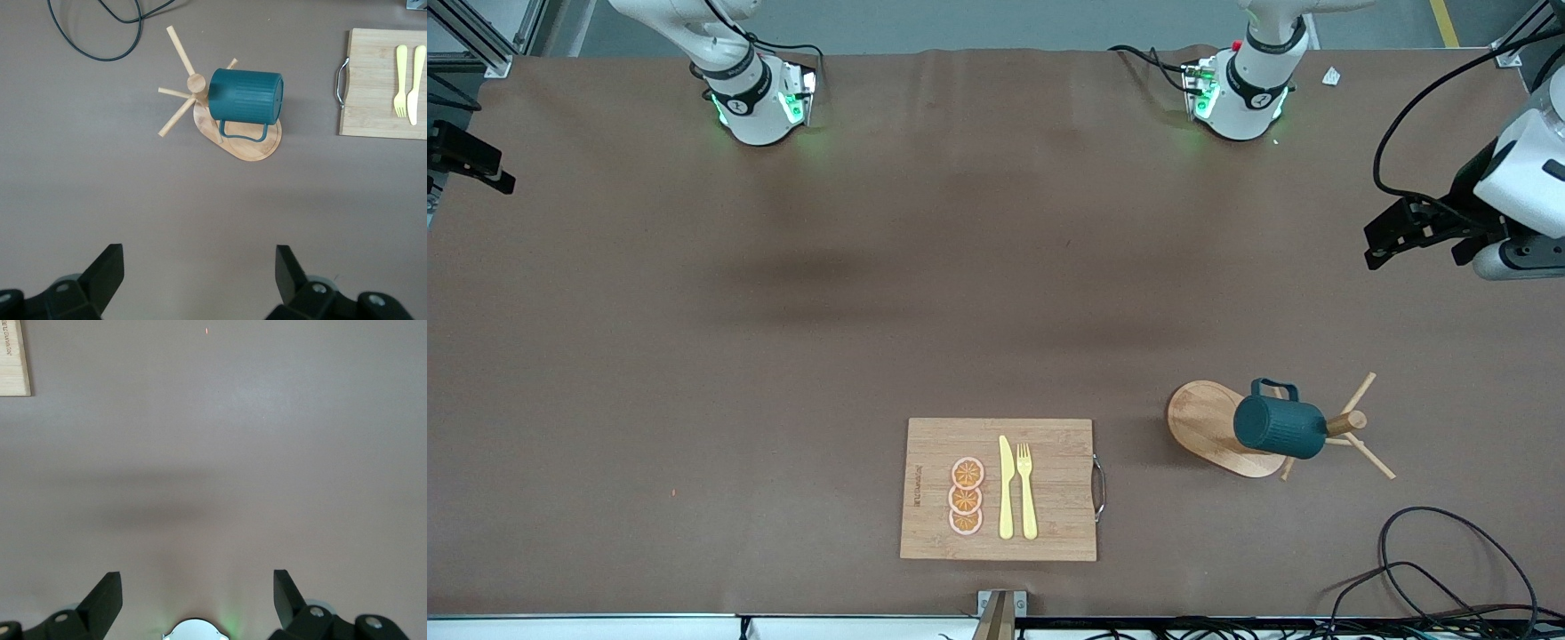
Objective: Pass cup and hang on rack
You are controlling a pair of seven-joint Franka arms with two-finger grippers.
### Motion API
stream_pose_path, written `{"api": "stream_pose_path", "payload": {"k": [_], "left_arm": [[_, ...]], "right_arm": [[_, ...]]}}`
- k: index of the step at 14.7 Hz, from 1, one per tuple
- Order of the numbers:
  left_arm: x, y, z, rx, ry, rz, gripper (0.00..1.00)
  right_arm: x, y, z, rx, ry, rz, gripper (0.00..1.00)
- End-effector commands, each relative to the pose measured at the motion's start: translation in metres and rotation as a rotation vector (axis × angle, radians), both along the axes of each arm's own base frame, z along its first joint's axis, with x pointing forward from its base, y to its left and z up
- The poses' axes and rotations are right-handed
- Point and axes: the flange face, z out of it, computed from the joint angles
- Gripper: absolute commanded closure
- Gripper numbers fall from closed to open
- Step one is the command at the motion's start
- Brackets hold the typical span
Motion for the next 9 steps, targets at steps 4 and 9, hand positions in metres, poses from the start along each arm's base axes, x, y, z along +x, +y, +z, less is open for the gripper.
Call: {"api": "stream_pose_path", "payload": {"k": [4, 9], "left_arm": [[-0.019, 0.024, -0.004, -0.038, -0.015, -0.042, 0.0], [-0.038, 0.023, -0.002, -0.02, -0.04, -0.065, 0.0]], "right_arm": [[-0.007, 0.002, 0.005, 0.011, -0.008, 0.013, 0.0], [-0.007, 0.002, 0.005, 0.011, -0.007, 0.012, 0.0]]}}
